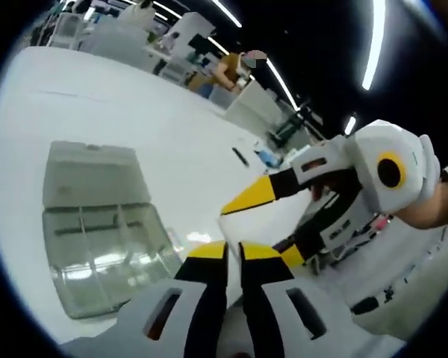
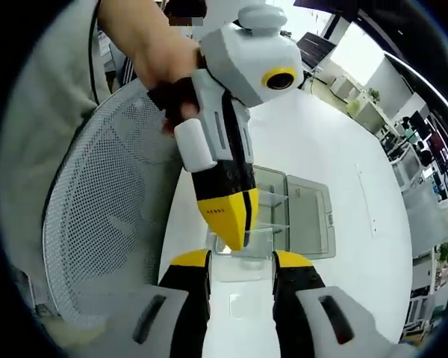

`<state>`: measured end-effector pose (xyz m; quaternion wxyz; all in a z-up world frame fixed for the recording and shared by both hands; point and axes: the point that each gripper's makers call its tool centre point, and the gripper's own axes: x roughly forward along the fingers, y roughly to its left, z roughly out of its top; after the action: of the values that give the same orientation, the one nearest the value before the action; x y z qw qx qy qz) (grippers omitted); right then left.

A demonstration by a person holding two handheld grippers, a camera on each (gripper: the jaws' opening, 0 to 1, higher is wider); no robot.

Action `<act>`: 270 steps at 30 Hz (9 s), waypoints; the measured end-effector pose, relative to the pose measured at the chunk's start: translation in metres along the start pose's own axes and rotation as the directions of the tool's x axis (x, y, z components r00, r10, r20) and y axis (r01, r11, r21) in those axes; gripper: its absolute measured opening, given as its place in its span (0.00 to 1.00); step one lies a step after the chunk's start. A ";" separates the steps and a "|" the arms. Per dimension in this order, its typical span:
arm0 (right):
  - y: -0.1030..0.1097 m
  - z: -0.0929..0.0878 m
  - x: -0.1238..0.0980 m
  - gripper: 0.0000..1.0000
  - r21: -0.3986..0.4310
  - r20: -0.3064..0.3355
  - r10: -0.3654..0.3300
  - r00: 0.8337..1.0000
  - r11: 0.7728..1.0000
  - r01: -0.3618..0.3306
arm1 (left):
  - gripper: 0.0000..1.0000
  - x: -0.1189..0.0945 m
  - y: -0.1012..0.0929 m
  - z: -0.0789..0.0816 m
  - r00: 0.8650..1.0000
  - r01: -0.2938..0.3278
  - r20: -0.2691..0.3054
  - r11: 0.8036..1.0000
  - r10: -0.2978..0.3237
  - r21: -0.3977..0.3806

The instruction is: Insert the divider into the dual guide fixture by aligning both edges with the guide slots and pushing it downward to the bottom, including one-sided entry, uneven engagement, binding, and posture correction.

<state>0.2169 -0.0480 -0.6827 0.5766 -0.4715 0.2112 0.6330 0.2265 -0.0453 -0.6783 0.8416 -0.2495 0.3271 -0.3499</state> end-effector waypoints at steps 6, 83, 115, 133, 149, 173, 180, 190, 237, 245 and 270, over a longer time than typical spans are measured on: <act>0.001 0.000 0.000 0.28 -0.009 -0.004 -0.003 1.000 1.000 0.003 | 0.02 0.000 0.001 -0.001 1.000 0.000 -0.005 0.999 0.000 -0.035; 0.007 0.012 -0.006 0.02 -0.005 0.019 0.259 0.966 0.966 -0.259 | 0.00 -0.017 -0.014 -0.005 0.993 0.112 -0.028 0.863 -0.113 0.492; 0.026 0.011 -0.007 0.00 0.119 0.025 0.359 0.933 0.926 -0.359 | 0.00 -0.021 -0.024 -0.019 0.986 0.163 -0.073 0.765 -0.150 0.623; 0.029 0.013 -0.008 0.00 0.324 0.073 0.386 0.920 0.863 -0.388 | 0.01 -0.022 -0.022 -0.021 0.986 0.166 -0.080 0.787 -0.148 0.594; 0.033 0.013 -0.005 0.00 0.425 0.097 0.395 0.914 0.814 -0.397 | 0.03 -0.018 -0.020 -0.027 0.986 0.168 -0.108 0.800 -0.130 0.576; 0.011 0.009 0.003 0.00 0.398 0.014 0.320 0.947 0.867 -0.298 | 0.13 -0.027 0.000 -0.018 0.997 0.072 -0.071 0.797 -0.037 0.600; 0.002 0.006 0.008 0.00 0.367 -0.051 0.294 0.955 0.894 -0.256 | 0.17 -0.033 0.005 -0.014 0.999 0.036 -0.052 0.791 -0.006 0.610; -0.011 0.002 0.017 0.00 0.334 -0.129 0.264 0.956 0.919 -0.209 | 0.31 -0.041 0.015 -0.013 0.998 -0.019 -0.032 0.802 0.047 0.597; -0.027 -0.002 0.055 0.00 0.220 -0.251 0.244 0.937 0.957 -0.190 | 0.80 -0.060 0.040 -0.008 0.976 -0.210 0.049 0.845 0.214 0.492; -0.026 -0.004 0.058 0.00 0.214 -0.259 0.250 0.933 0.957 -0.197 | 0.81 -0.060 0.041 -0.007 0.975 -0.214 0.051 0.851 0.216 0.479; -0.027 -0.012 0.069 0.00 0.219 -0.262 0.263 0.929 0.953 -0.208 | 0.80 -0.060 0.045 -0.006 0.974 -0.220 0.053 0.857 0.221 0.466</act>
<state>0.2542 -0.0145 -0.7389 0.5010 -0.4732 0.4067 0.5997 0.2081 0.0272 -0.6888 0.9110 0.0008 0.2600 -0.3202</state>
